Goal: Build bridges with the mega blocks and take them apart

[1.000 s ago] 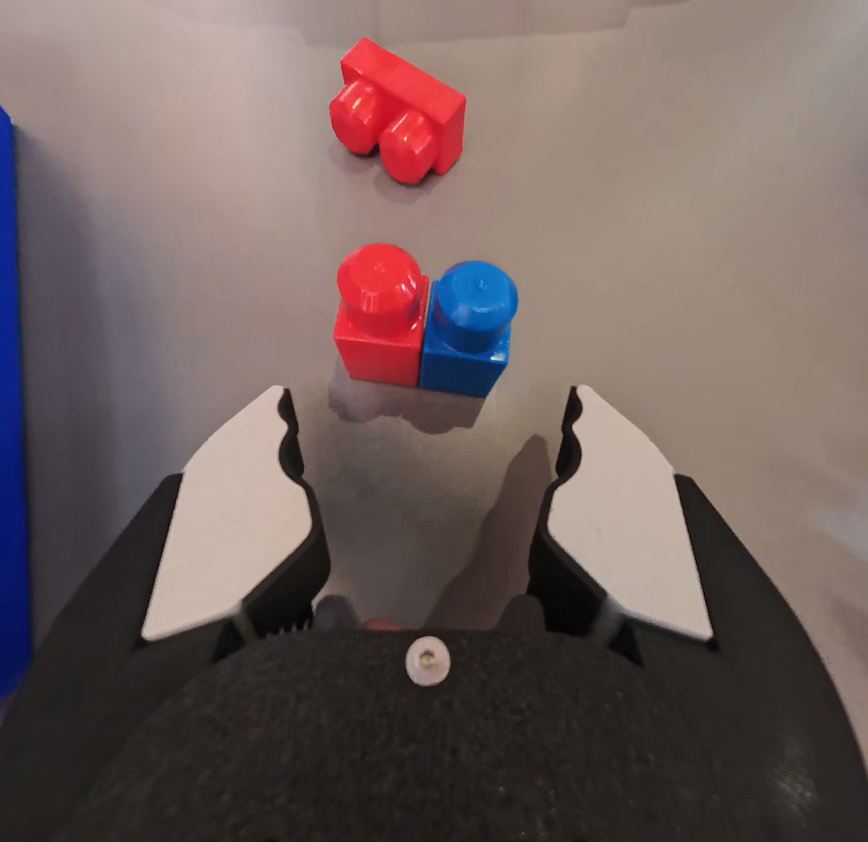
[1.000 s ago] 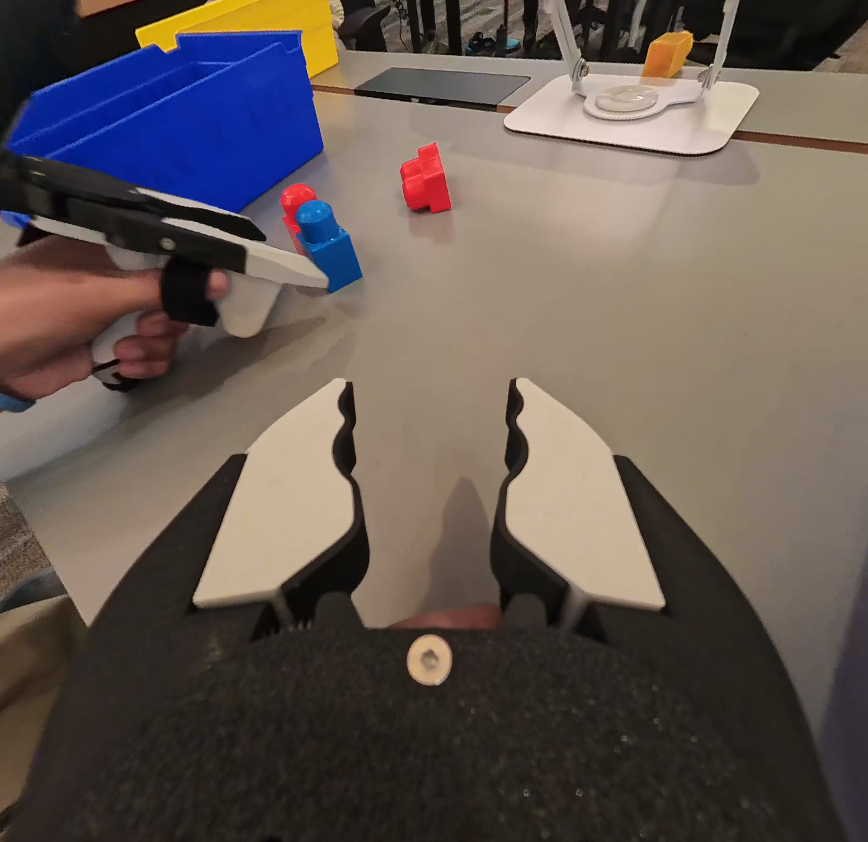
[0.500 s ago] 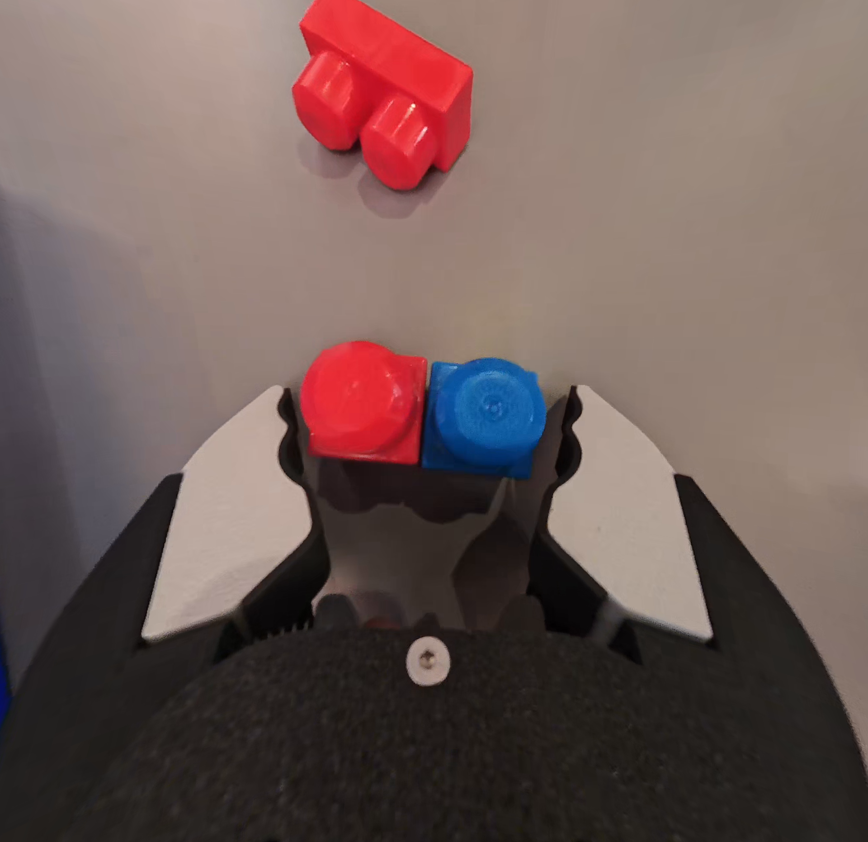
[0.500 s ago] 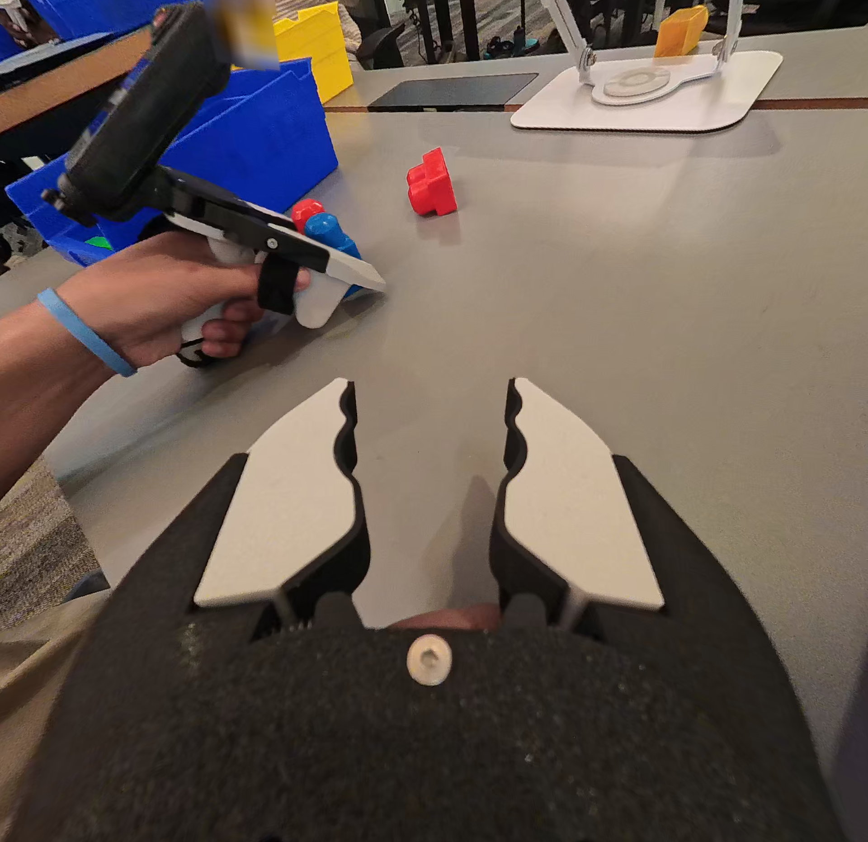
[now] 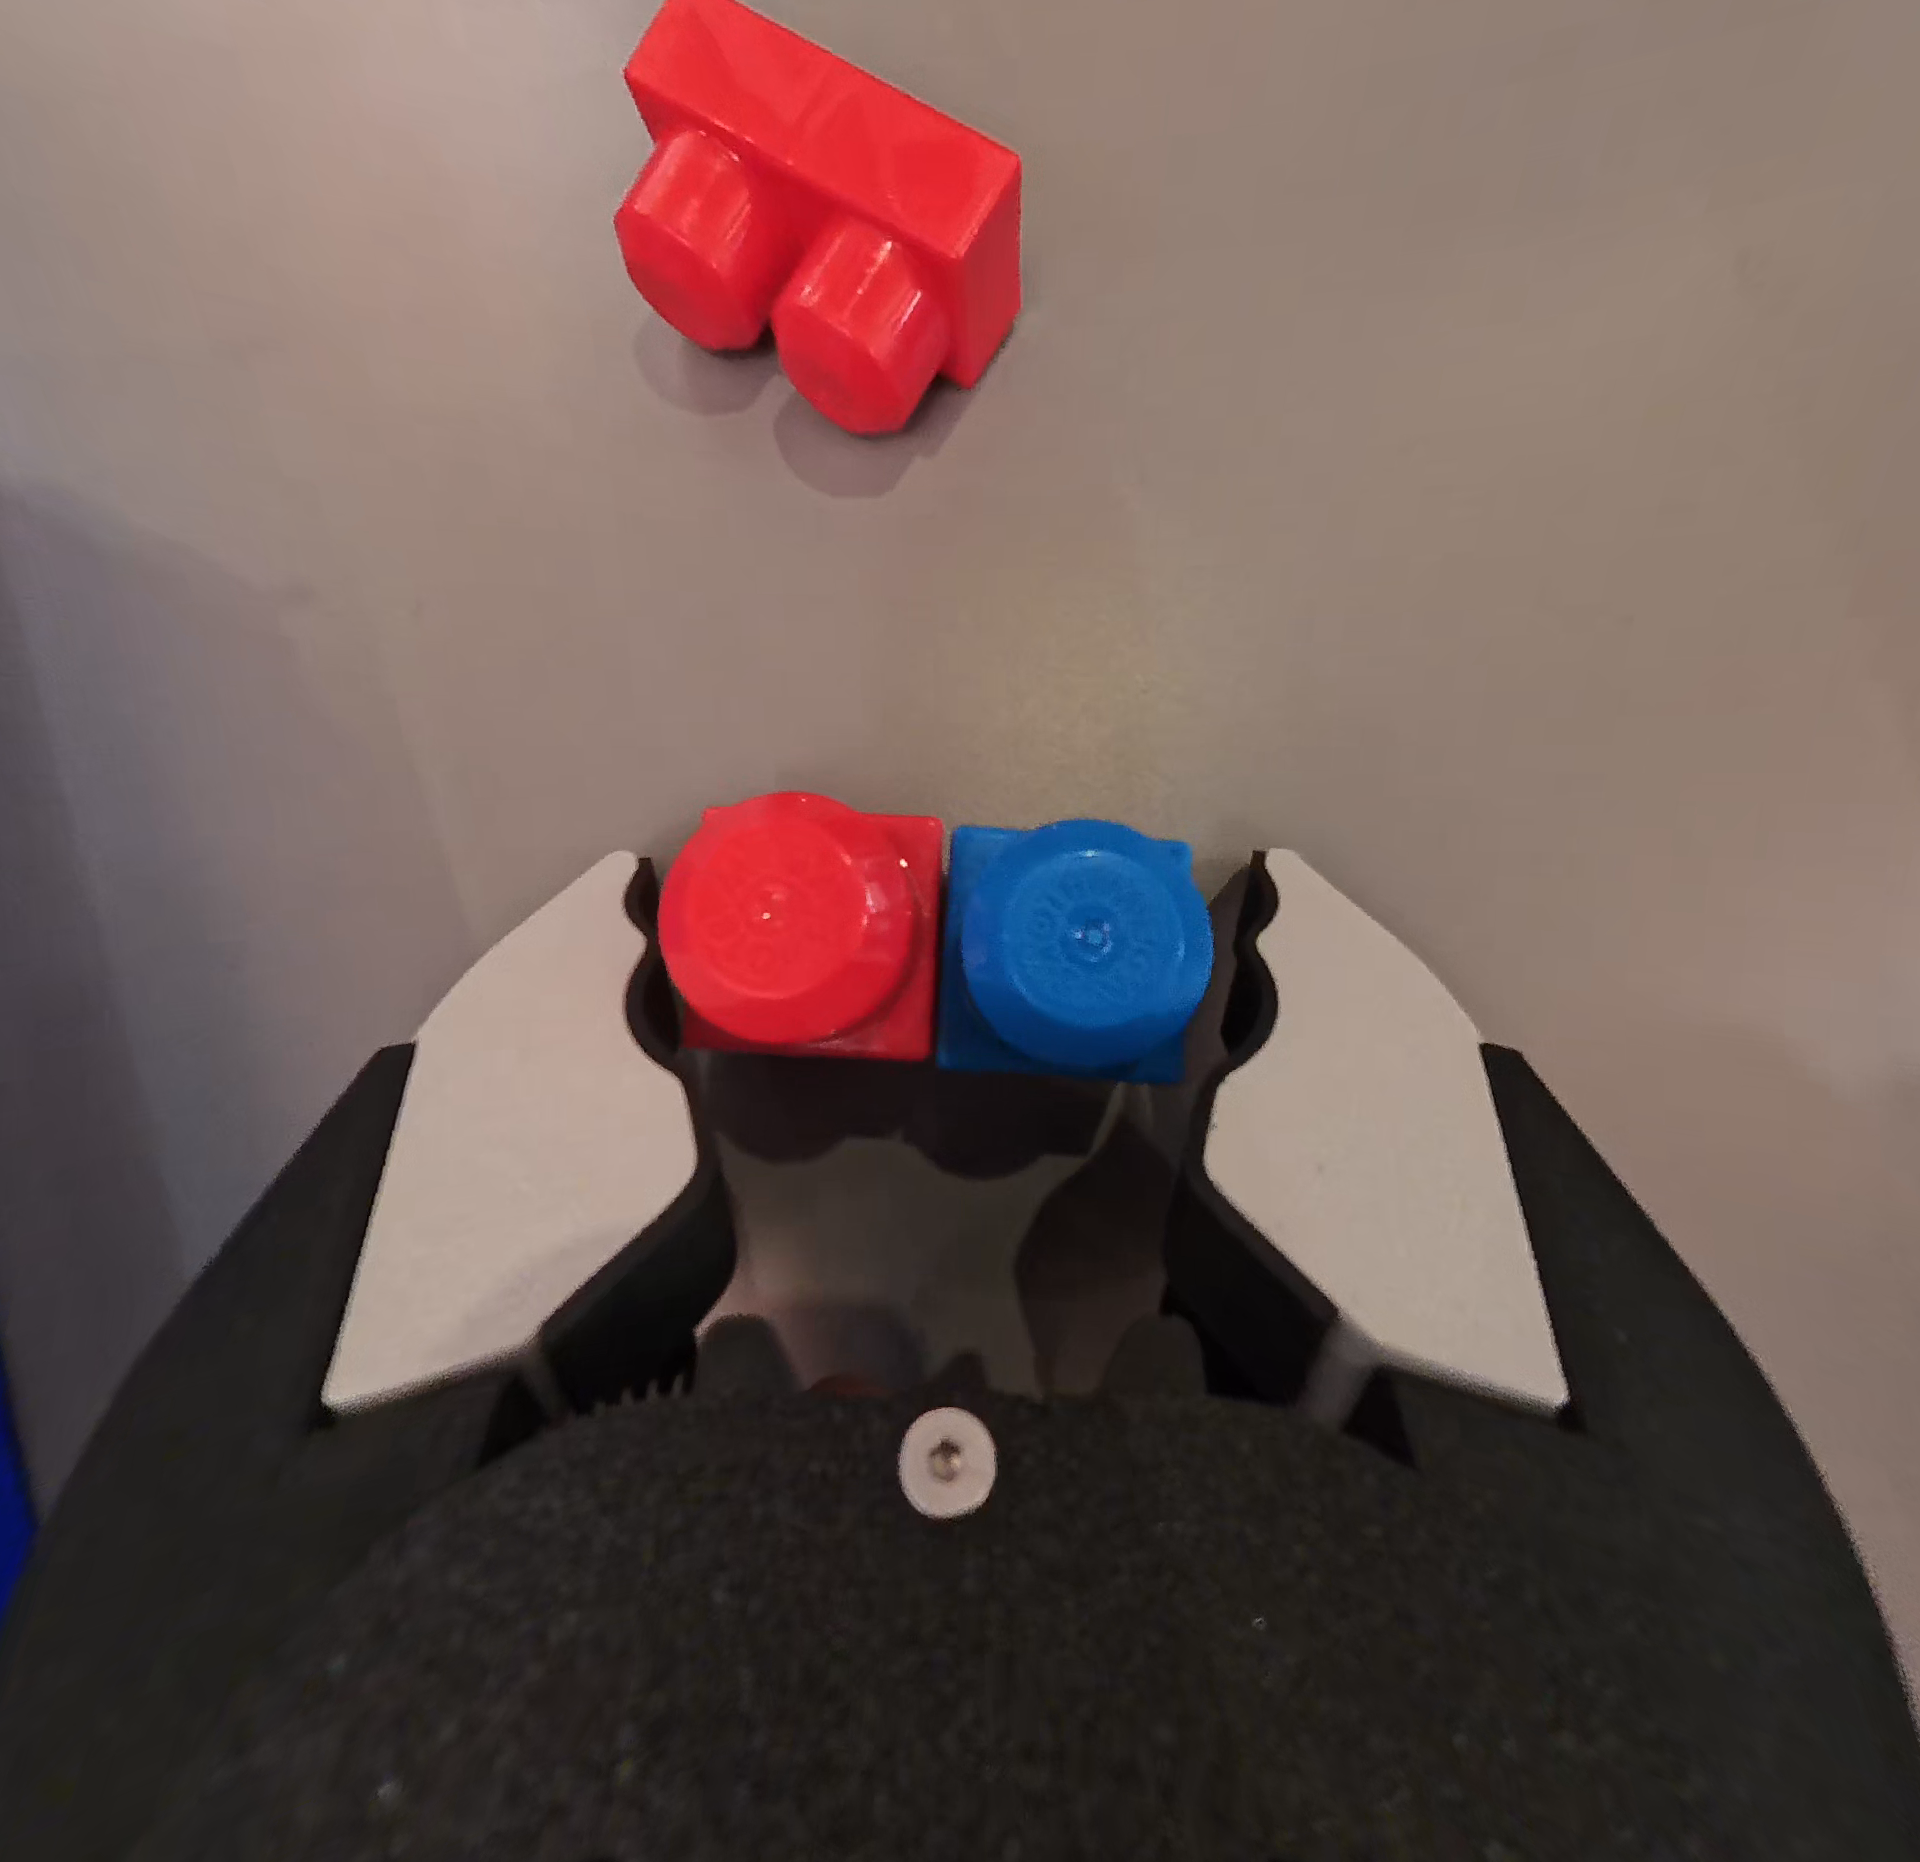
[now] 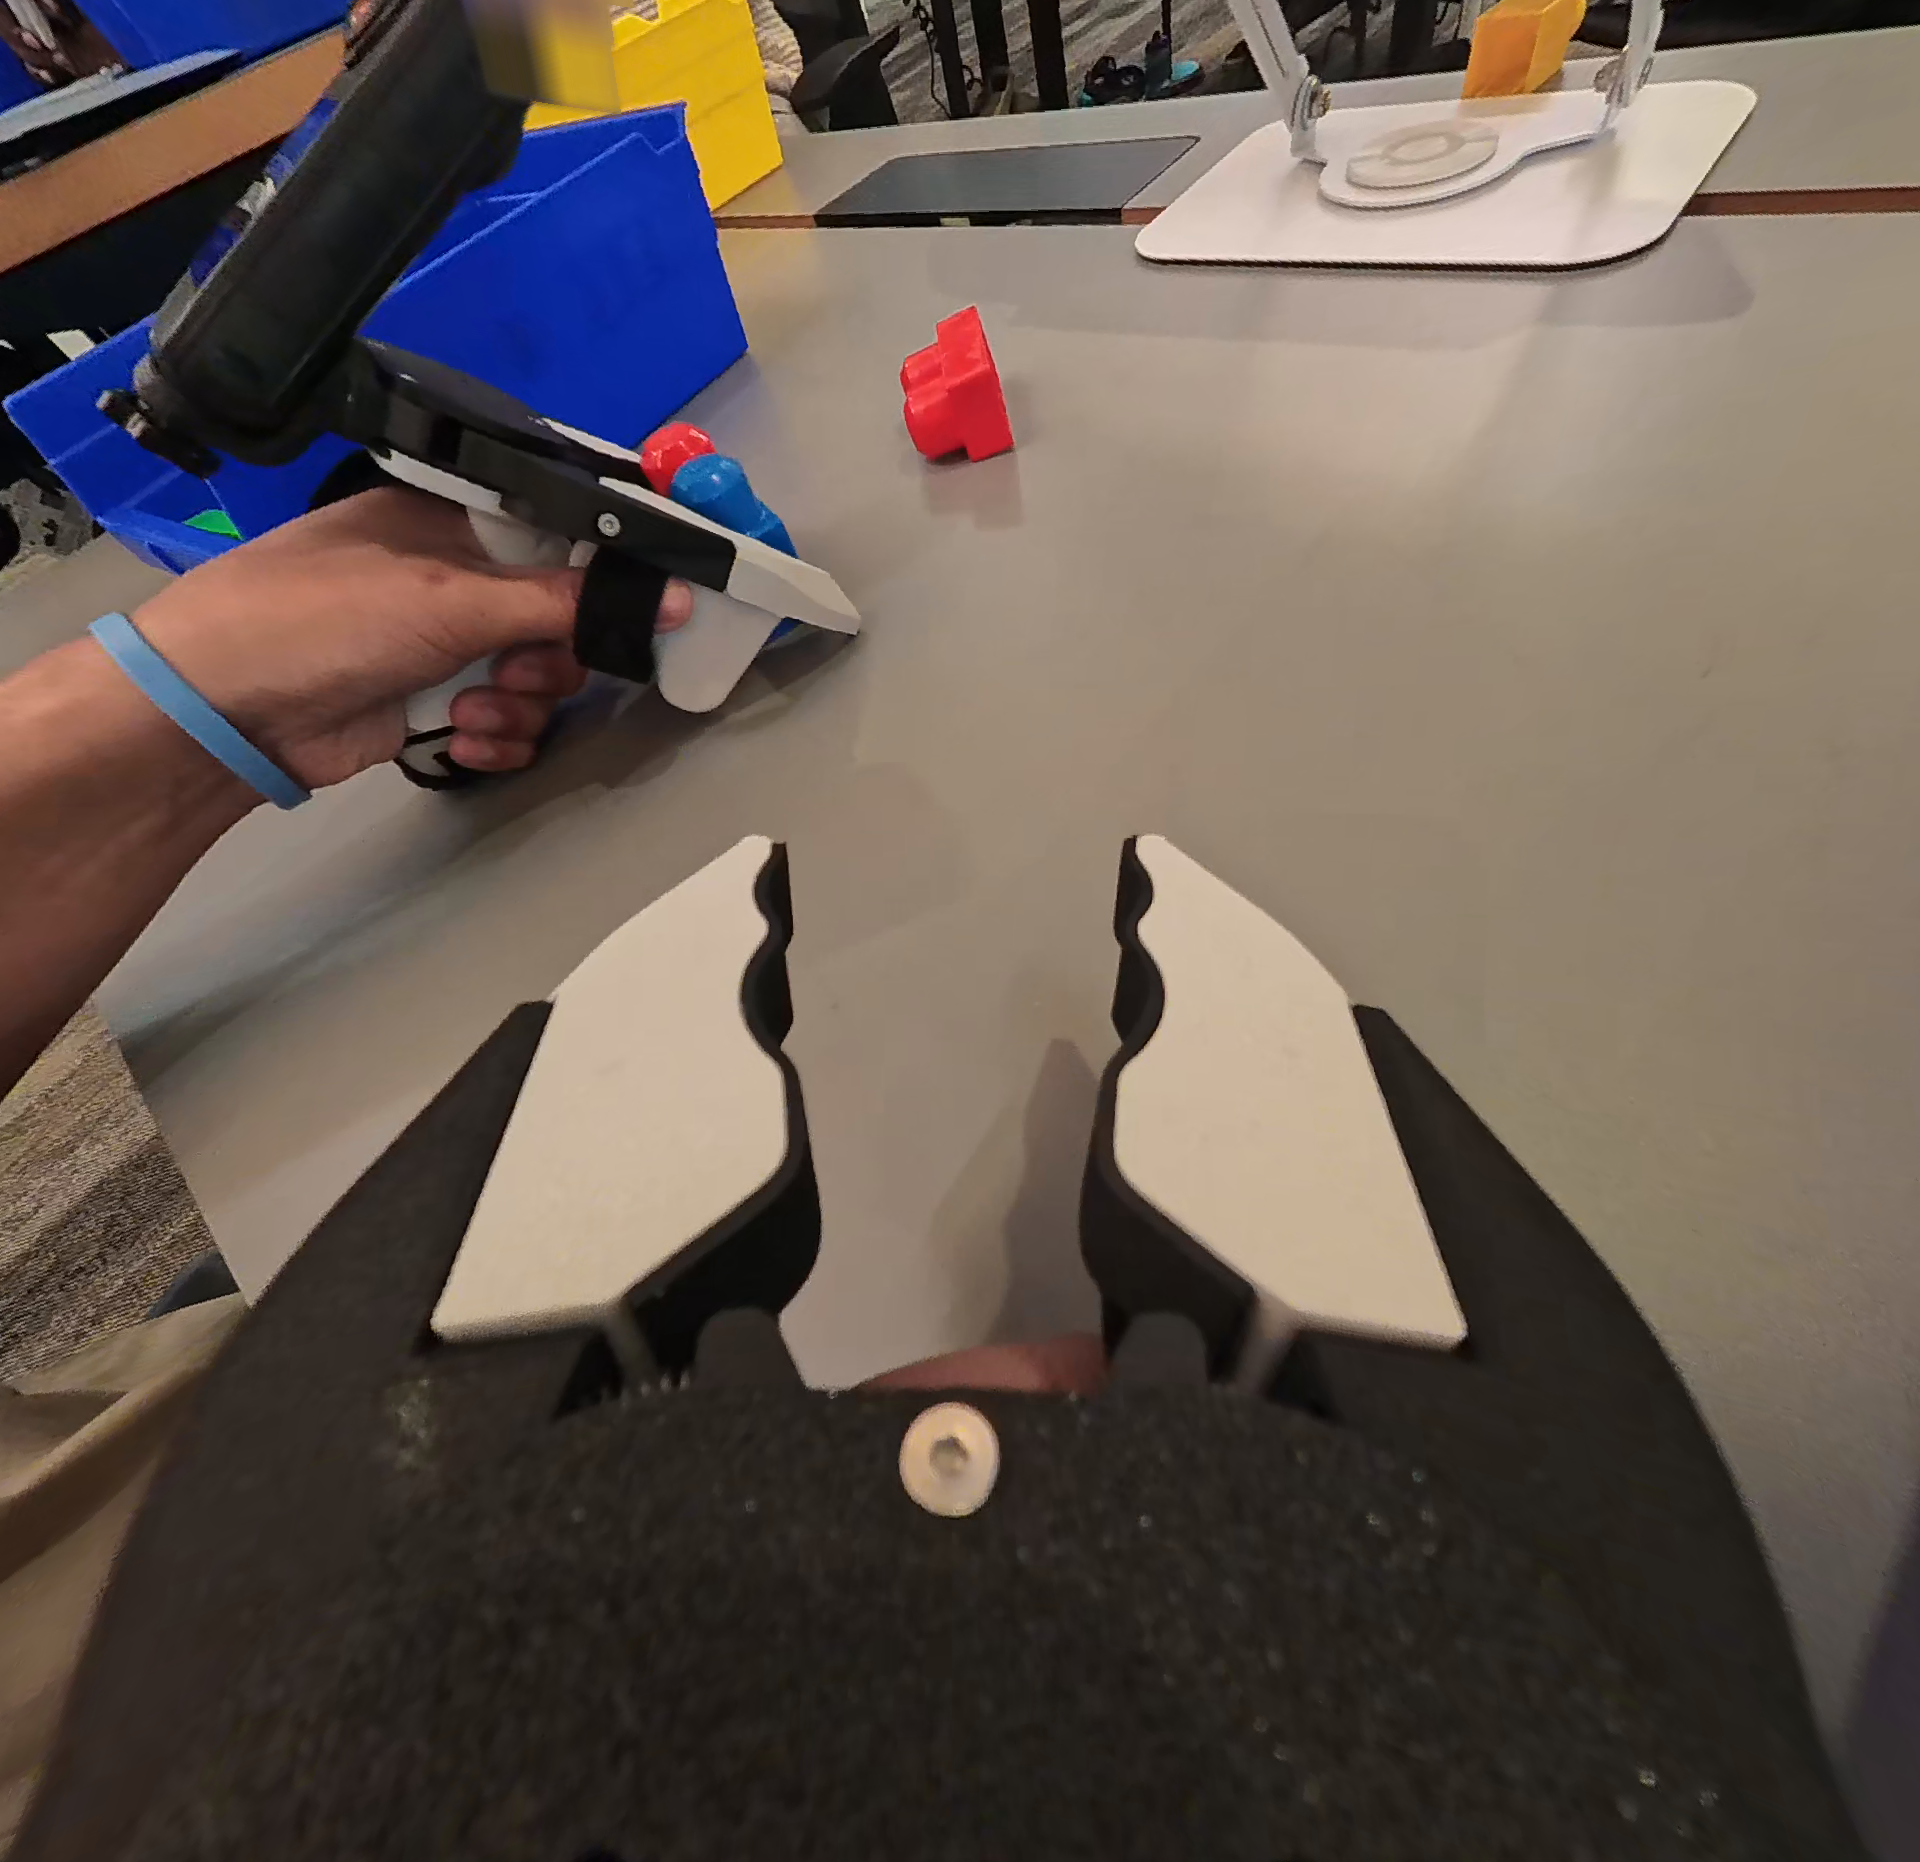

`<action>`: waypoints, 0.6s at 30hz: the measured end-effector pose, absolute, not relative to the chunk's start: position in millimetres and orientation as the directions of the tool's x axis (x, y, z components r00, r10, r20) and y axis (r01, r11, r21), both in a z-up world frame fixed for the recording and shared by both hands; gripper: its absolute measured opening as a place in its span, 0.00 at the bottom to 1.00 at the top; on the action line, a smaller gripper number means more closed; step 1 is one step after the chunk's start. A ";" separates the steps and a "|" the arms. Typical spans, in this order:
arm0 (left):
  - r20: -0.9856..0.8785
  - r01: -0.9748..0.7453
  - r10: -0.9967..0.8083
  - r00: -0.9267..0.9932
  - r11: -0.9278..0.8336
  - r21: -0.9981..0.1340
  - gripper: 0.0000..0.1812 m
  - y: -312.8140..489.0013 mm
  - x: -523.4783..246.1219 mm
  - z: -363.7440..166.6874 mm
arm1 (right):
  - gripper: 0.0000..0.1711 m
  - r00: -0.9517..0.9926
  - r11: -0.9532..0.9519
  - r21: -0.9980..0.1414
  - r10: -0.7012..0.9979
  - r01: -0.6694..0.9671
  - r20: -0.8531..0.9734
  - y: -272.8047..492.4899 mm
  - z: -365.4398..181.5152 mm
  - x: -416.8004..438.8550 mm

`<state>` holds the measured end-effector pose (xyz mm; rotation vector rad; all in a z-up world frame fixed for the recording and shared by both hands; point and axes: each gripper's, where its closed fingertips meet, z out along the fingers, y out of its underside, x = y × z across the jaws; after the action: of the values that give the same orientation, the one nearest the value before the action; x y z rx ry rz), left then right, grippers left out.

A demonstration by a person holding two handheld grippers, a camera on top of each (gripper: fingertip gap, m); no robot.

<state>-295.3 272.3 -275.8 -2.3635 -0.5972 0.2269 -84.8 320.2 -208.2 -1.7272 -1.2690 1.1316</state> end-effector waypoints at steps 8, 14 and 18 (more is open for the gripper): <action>-0.004 0.353 0.477 0.879 -0.656 -0.668 0.50 269.8 -297.4 -273.9 | 0.34 0.138 -0.264 -0.899 0.964 0.348 -0.229 320.0 -206.5 -84.5; -0.006 0.350 0.476 0.880 -0.656 -0.669 0.50 269.5 -297.0 -273.8 | 0.34 0.139 -0.261 -0.901 0.964 0.347 -0.226 320.5 -205.4 -83.8; -0.007 0.342 0.465 0.885 -0.659 -0.670 0.50 269.6 -295.0 -273.5 | 0.34 0.139 -0.264 -0.900 0.964 0.347 -0.229 320.9 -205.5 -83.7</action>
<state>-295.0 269.6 -273.5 -2.3505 -0.5772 0.2308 -83.7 320.9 -205.5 -1.7202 -1.2710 1.1218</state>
